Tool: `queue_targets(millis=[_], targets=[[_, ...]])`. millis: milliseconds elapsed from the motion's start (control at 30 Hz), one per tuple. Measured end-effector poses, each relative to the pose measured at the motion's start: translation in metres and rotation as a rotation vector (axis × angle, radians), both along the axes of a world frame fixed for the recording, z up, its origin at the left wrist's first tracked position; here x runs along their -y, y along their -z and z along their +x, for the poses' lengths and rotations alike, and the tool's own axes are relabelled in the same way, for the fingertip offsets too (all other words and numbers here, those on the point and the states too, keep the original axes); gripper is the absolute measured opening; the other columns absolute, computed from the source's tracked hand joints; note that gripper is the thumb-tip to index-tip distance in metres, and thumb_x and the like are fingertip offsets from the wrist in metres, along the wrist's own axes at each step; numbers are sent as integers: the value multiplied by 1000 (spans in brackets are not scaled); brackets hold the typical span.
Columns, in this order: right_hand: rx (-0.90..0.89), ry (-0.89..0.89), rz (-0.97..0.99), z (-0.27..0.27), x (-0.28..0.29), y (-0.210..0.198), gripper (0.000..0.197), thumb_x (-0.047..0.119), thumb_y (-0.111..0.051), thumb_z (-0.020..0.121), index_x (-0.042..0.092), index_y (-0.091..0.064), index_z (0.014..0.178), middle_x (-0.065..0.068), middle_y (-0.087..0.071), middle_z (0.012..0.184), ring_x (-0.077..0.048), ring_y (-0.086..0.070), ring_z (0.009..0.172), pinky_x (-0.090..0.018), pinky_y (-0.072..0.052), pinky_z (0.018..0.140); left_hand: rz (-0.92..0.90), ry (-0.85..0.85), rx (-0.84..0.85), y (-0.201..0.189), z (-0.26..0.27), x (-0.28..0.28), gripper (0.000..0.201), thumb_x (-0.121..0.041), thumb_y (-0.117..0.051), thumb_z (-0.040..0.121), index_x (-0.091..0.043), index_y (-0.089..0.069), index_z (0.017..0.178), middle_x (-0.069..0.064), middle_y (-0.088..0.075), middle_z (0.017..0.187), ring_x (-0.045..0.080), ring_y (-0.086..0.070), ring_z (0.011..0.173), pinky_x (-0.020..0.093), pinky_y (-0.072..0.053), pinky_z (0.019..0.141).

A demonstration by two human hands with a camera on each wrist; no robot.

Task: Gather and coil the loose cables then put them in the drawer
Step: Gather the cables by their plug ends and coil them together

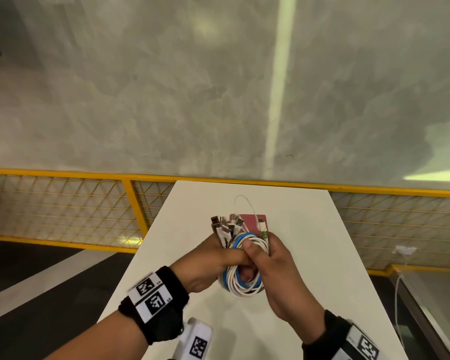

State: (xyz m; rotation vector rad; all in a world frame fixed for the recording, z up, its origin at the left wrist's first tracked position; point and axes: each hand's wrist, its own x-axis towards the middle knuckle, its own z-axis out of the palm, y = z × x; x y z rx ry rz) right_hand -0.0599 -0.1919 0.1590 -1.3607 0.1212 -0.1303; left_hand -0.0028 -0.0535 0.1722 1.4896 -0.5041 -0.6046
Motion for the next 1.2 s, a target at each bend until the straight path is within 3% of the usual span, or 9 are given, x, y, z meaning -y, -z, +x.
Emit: queue_targets(millis=[133,267,433,633,800,900,1033,1133,1200], targets=[[-7,103,-42,5,3,8,12,13,-67,89,19,-68,100,-4,-77,91,-21,-74,87,-37,-60,79,46,-156,182,12,-5,12,26,4,-61,86,-10,-72,104,12,-77,99,28,-73,97,42,-59,89],[20,97,-103,3,6,12,16,13,-71,86,20,-69,100,-1,-77,93,-19,-74,88,-36,-59,80,126,-260,401,22,-13,12,35,4,-62,80,-18,-71,107,-4,-76,102,10,-70,100,24,-53,88],[0,-14,-147,3,12,12,20,13,-73,84,18,-69,103,-2,-78,95,-20,-74,89,-36,-59,81,272,-392,546,38,-5,5,43,-15,-70,65,-26,-58,105,-6,-71,99,17,-68,96,43,-57,83],[27,9,-138,3,11,16,19,15,-77,81,19,-70,98,-5,-78,92,-22,-74,85,-38,-60,77,365,-451,860,29,-13,2,53,-31,-75,62,-38,-50,108,-11,-56,111,16,-55,104,42,-49,86],[43,-22,-108,5,12,15,27,24,-77,72,19,-71,98,-5,-78,94,-24,-74,88,-37,-59,78,423,-329,990,35,-3,-7,76,-47,-69,74,-40,-36,143,-18,-27,158,11,-12,151,43,-7,122],[46,-39,-125,7,13,11,26,23,-77,73,19,-70,98,-4,-78,93,-23,-74,88,-39,-60,81,482,-273,1049,36,8,-11,61,-47,-70,79,-31,-54,135,-12,-46,150,8,-22,150,53,3,122],[66,-13,-166,13,13,5,27,27,-77,74,21,-70,99,-1,-78,92,-20,-74,86,-40,-60,81,572,-300,977,21,6,-6,44,-48,-63,77,-40,-59,120,-16,-67,122,6,-57,121,51,-15,122],[72,9,-169,20,16,2,26,23,-78,77,20,-70,101,-1,-78,93,-19,-74,87,-39,-60,80,471,-319,638,11,3,2,42,-40,-62,71,-45,-62,112,-16,-73,108,5,-66,104,39,-52,96],[54,27,-164,23,17,2,18,17,-75,82,21,-70,99,1,-78,92,-17,-74,86,-36,-60,79,491,-313,563,10,6,4,38,-43,-60,71,-46,-65,109,-15,-74,101,5,-68,97,37,-56,86]])
